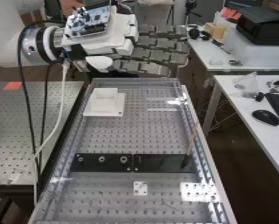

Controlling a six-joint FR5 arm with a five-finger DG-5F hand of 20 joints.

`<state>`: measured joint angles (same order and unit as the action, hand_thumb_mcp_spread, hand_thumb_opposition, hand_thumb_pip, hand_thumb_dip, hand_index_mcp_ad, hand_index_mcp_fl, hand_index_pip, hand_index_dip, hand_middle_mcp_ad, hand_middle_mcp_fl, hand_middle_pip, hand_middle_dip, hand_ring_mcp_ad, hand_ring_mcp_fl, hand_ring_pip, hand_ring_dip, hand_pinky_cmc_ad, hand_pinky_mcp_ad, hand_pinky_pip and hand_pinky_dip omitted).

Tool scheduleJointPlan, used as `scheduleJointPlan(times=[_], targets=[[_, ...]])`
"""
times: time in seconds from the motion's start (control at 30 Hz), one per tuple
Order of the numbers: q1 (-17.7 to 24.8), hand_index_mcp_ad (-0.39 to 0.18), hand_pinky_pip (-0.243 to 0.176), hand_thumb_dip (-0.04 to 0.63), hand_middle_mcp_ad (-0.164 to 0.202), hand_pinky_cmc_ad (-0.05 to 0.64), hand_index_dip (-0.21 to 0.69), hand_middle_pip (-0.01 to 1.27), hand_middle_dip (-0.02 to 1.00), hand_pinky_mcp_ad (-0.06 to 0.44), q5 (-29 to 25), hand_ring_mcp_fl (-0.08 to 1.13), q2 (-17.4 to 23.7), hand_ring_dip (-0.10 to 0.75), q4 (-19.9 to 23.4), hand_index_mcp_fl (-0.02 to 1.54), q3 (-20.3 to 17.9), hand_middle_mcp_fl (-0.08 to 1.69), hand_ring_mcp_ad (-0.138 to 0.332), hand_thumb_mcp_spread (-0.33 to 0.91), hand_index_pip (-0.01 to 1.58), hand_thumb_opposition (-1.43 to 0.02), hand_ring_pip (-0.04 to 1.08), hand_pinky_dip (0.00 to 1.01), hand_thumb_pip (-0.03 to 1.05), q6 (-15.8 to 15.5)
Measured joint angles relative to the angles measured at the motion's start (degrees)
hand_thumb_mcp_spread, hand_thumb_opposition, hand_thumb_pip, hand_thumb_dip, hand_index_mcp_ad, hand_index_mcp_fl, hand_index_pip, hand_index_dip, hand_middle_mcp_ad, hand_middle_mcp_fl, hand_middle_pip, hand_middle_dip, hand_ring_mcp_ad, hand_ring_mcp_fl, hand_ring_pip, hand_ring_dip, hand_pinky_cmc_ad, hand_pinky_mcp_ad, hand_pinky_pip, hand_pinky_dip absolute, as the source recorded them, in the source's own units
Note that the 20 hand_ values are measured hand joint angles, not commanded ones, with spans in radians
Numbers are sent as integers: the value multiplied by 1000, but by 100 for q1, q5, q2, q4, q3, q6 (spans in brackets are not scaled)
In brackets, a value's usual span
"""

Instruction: Grab the chopstick and place it in the clear container

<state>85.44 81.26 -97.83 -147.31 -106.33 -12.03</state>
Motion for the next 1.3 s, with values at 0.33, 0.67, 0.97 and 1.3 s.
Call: scheduleJointPlan(times=[0.33, 0.67, 0.97, 1.3], targets=[[-75, -72, -127, 194, 87, 260, 363, 120, 492, 150, -677, 33, -538, 113, 847, 257, -171, 330, 199, 346, 113, -695, 63, 417, 663, 1141], [-173, -103, -126, 307, 87, 290, 218, 176, 527, 185, -1208, 98, -1351, 166, 1106, 510, 37, 510, 215, 367, 545, -754, 79, 419, 780, 2353], [-246, -120, -126, 328, 87, 281, 117, 211, 527, 190, -1215, 168, -1734, 202, 984, 606, 339, 572, 211, 367, 642, -785, 80, 412, 787, 2792], [-306, -129, -129, 332, 84, 278, 94, 225, 527, 190, -1113, 211, -2226, 202, 577, 538, 836, 641, 216, 367, 590, -813, 79, 405, 789, 3418]])
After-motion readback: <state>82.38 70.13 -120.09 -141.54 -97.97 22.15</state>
